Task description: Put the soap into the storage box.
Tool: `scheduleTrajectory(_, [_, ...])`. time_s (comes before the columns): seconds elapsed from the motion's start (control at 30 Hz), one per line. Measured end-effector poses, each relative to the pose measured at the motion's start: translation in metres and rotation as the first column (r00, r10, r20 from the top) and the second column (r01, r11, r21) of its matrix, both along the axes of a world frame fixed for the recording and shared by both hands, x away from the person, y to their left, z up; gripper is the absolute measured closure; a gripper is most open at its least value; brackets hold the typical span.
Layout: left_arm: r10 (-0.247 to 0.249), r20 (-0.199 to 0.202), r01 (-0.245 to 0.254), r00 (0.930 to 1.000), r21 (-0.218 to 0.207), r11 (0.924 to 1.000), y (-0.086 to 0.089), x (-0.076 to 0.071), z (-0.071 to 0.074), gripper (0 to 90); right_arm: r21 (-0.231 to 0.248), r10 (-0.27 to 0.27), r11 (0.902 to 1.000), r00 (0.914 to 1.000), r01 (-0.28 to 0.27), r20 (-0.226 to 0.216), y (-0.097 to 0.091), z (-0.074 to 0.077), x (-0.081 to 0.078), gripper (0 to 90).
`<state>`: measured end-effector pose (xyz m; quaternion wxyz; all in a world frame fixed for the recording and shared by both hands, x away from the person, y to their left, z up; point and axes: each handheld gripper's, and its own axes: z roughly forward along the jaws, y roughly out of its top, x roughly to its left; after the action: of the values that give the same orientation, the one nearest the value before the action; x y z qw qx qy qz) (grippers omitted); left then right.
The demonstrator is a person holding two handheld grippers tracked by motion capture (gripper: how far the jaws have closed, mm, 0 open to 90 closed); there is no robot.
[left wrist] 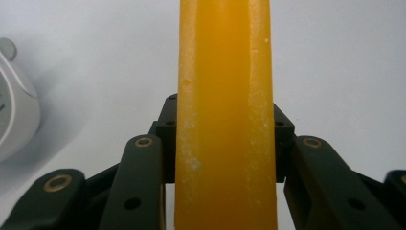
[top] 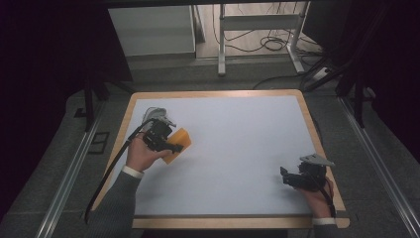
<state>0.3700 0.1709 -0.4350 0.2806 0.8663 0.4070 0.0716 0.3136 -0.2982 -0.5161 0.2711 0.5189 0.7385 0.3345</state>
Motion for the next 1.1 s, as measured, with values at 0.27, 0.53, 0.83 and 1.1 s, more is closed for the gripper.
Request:
scheduleTrajectory(0.27, [0.010,-0.001,-0.010,0.9999,-0.009,0.9999,0.003,0.008,0.002,60.7,-0.002,0.000,1.0000,1.0000,0.000,0.001,0.000,0.000,0.000,5.8])
scheduleTrajectory(0.53, [0.023,-0.007,-0.023,0.9997,-0.013,0.9997,0.007,0.014,0.001,60.7,-0.002,-0.002,1.0000,1.0000,0.002,0.001,-0.001,0.000,0.000,5.8])
scheduleTrajectory(0.83, [0.040,0.004,-0.040,0.9992,-0.004,0.9992,0.011,0.022,0.008,60.7,-0.001,-0.004,1.0000,1.0000,0.004,-0.001,-0.001,0.000,0.000,5.8])
scheduleTrajectory(1.1, [0.056,0.005,-0.056,0.9984,-0.001,0.9984,0.014,0.030,0.012,60.7,-0.001,-0.006,1.0000,1.0000,0.006,-0.001,-0.001,0.000,0.000,5.8])
